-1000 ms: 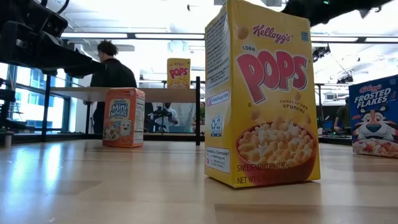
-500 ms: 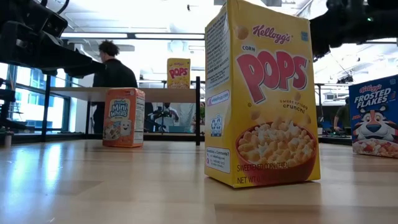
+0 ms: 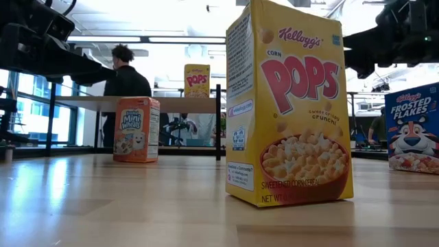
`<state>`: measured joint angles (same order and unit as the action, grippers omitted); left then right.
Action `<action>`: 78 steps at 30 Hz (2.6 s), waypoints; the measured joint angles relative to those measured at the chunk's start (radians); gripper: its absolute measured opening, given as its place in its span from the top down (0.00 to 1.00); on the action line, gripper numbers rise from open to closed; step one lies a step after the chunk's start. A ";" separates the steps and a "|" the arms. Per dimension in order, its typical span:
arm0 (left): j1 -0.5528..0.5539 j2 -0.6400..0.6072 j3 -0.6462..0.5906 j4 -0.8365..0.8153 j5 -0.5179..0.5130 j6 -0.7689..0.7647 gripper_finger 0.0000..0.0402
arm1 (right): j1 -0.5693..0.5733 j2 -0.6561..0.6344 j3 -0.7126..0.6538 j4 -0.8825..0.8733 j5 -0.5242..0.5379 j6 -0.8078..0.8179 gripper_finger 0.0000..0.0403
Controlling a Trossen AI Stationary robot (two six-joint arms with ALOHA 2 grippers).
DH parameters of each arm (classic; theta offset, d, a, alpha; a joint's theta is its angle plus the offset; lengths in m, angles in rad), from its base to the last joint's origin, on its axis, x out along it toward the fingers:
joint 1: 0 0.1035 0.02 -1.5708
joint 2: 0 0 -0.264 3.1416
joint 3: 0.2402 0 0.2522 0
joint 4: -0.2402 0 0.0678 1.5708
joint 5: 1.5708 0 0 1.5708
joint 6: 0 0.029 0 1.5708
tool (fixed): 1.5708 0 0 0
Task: Stack cereal on shelf
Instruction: Put the left orange cereal box on the shelf
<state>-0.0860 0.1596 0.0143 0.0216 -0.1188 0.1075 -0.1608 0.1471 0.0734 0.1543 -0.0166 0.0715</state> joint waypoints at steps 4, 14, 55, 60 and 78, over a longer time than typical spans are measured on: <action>0.000 0.000 0.000 0.000 0.000 0.000 0.38 | 0.000 -0.022 -0.018 0.000 0.000 0.008 0.41; 0.000 0.000 0.000 0.000 0.000 0.000 0.38 | 0.000 -0.026 -0.025 -0.053 0.037 0.028 0.41; 0.000 0.000 0.000 0.000 0.000 0.000 0.38 | 0.000 -0.141 -0.024 -0.240 0.087 0.060 0.41; 0.000 0.000 0.000 0.000 0.000 0.000 0.38 | 0.000 -0.141 -0.024 -0.240 0.087 0.060 0.41; 0.000 0.000 0.000 0.005 0.000 0.006 0.38 | 0.000 -0.141 -0.024 -0.241 0.087 0.060 0.41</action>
<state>-0.0860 0.1596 0.0143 0.0269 -0.1188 0.1138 -0.1611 0.0063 0.0494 -0.0863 0.0708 0.1310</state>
